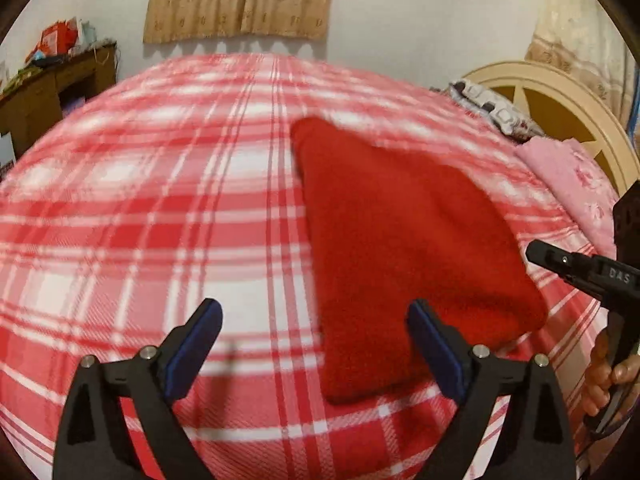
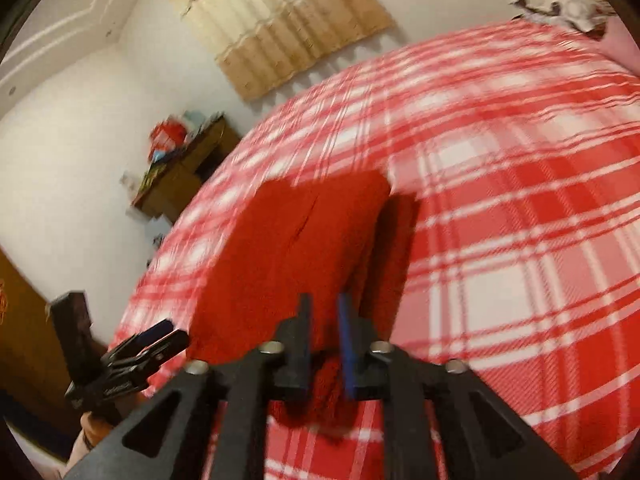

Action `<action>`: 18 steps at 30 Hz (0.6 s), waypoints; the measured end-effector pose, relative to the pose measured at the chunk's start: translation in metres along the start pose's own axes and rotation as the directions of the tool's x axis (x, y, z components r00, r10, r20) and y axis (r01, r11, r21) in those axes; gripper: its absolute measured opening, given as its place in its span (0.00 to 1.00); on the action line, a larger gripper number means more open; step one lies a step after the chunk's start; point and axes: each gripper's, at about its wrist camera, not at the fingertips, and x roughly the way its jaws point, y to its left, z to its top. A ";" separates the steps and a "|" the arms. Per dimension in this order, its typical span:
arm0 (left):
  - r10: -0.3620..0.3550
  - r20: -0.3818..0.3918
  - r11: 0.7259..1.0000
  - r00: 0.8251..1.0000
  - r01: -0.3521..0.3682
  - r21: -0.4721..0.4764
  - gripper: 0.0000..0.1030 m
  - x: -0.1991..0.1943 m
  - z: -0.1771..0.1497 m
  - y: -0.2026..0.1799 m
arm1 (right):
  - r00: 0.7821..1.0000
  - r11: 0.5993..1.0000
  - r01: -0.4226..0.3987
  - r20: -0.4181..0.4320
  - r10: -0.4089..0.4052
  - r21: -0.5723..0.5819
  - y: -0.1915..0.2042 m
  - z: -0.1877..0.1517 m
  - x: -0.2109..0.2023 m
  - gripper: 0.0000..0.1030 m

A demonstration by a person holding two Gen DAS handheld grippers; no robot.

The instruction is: Fold small clothes

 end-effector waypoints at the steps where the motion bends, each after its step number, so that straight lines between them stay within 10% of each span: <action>1: 0.005 0.017 1.000 1.000 -0.005 0.002 0.93 -0.002 0.007 0.000 | 1.000 1.000 0.004 0.023 -0.004 0.009 -0.001 0.005 -0.002 0.64; 3: 0.009 0.048 1.000 0.999 -0.009 -0.001 0.94 -0.001 0.027 -0.001 | 0.997 0.999 0.037 0.066 -0.038 0.026 0.002 0.015 -0.001 0.84; 8: -0.041 0.054 0.997 0.998 0.045 -0.066 0.92 0.037 0.064 0.003 | 0.995 0.995 0.094 0.028 -0.096 0.038 0.004 0.032 0.033 0.84; 12: -0.062 -0.038 0.991 0.997 0.057 -0.118 0.70 0.082 0.068 0.002 | 0.989 0.987 0.147 -0.035 -0.146 0.056 -0.009 0.023 0.067 0.84; 18: -0.121 -0.067 0.977 0.990 0.107 -0.187 0.73 0.103 0.051 0.005 | 0.990 0.990 0.134 -0.041 -0.133 0.032 -0.016 0.010 0.083 0.84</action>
